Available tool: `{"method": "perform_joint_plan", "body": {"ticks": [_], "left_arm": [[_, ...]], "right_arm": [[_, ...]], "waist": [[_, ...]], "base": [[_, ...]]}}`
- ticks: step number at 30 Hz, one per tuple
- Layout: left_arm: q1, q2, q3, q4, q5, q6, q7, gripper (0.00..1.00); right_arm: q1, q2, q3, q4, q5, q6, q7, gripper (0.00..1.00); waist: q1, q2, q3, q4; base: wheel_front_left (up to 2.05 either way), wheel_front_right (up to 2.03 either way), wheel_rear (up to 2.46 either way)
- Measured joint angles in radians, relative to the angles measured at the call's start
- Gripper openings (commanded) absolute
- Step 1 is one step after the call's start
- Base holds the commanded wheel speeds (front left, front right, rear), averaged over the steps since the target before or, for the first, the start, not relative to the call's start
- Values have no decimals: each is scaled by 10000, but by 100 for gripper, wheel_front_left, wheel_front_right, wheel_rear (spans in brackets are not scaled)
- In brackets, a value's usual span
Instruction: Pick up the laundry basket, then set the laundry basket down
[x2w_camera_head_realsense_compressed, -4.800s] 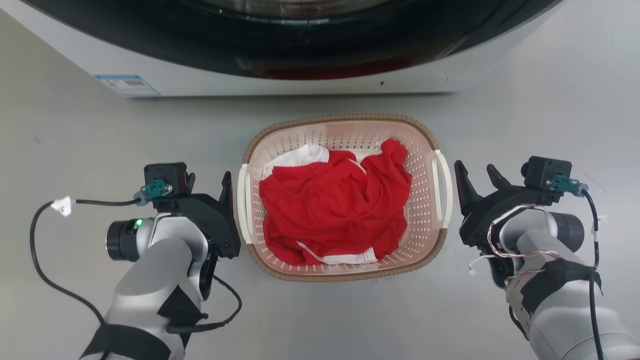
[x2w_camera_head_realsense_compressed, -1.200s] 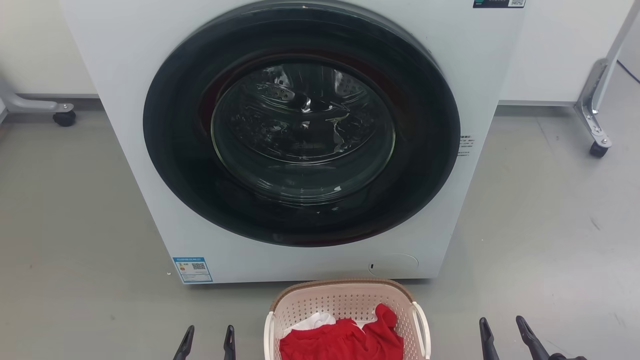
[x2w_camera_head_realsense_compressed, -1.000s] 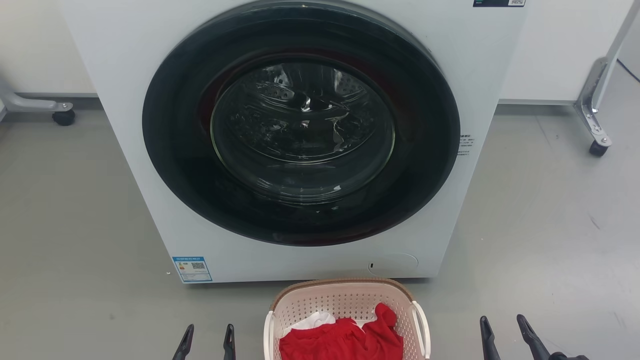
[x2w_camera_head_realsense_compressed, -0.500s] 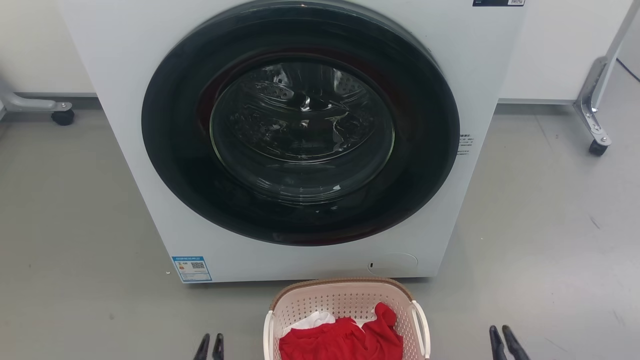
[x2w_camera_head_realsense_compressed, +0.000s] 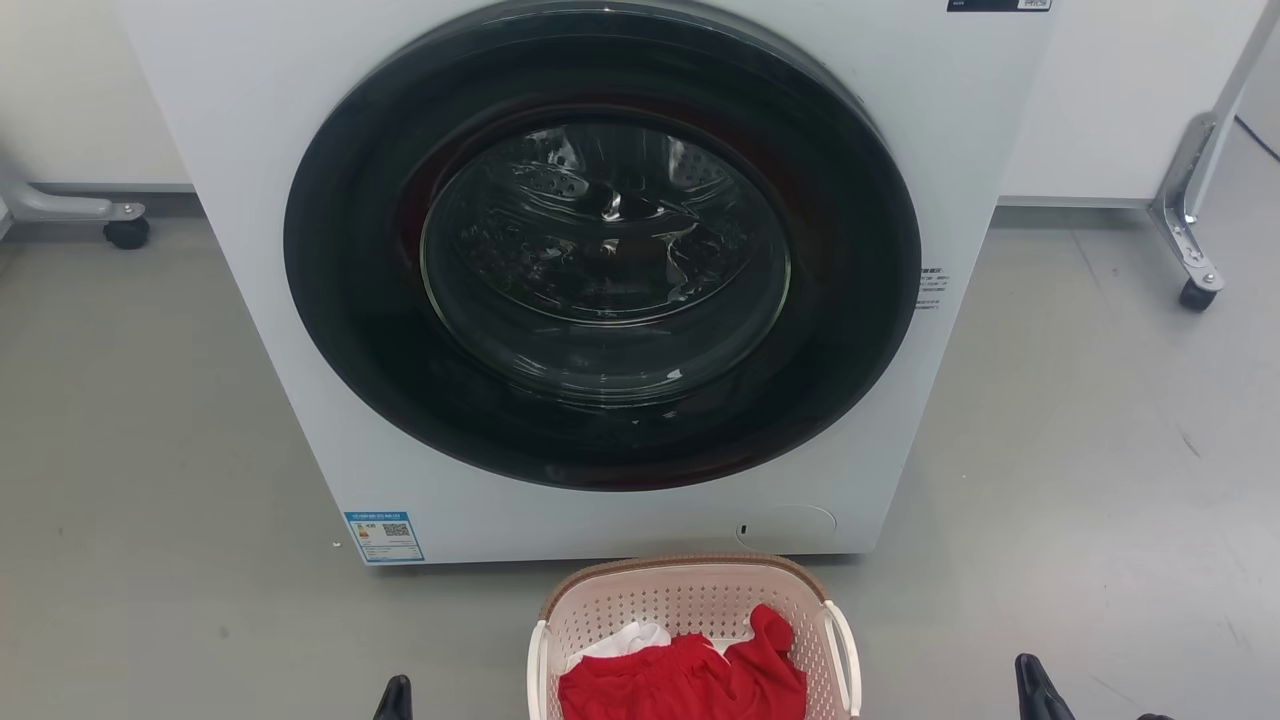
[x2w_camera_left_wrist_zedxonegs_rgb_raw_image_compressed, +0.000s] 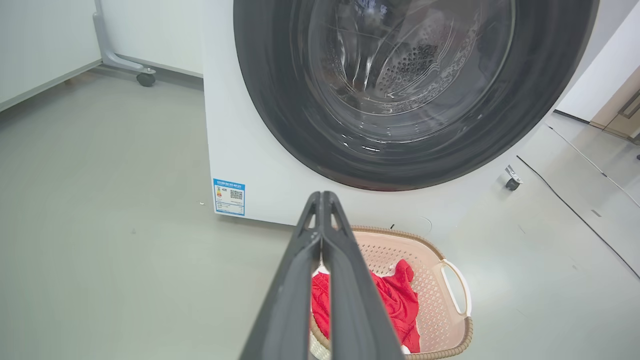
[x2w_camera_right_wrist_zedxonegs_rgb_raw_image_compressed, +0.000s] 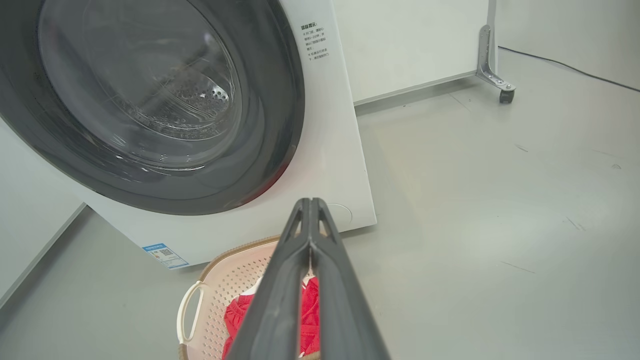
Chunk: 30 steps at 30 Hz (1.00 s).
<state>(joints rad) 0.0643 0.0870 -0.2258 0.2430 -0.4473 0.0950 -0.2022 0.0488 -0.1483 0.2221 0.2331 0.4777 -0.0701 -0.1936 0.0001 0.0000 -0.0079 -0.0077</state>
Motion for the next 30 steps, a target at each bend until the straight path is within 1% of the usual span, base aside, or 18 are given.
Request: {"method": "perform_joint_plan", "body": {"ticks": [7,16,19,20,22,30], "left_arm": [[-77,-27,270,25,-1045,-184,290,0],[-215,-88,610,75,-2265,-430,644,0],[-238,-98,723,100,-2602,-443,769,0],[-253,-104,771,105,-2773,-529,802,0],[-295,-115,844,109,-3049,-531,874,0],[-434,-165,1145,125,-4138,-779,1166,0]], "right_arm": [[-128,84,-301,36,991,107,297,0],[-222,203,-685,96,2194,324,625,0],[-256,238,-811,113,2550,368,748,0],[-271,247,-853,123,2715,407,796,0],[-329,278,-936,132,2964,447,874,0],[-445,368,-1269,174,4019,631,1147,0]], "waist": [[0,0,6,7],[0,0,14,15],[0,0,17,18],[0,0,18,19],[0,0,19,21],[0,0,27,29]], "base": [[0,0,0],[0,0,0],[0,0,0],[0,0,0],[0,0,0],[0,0,0]]}}
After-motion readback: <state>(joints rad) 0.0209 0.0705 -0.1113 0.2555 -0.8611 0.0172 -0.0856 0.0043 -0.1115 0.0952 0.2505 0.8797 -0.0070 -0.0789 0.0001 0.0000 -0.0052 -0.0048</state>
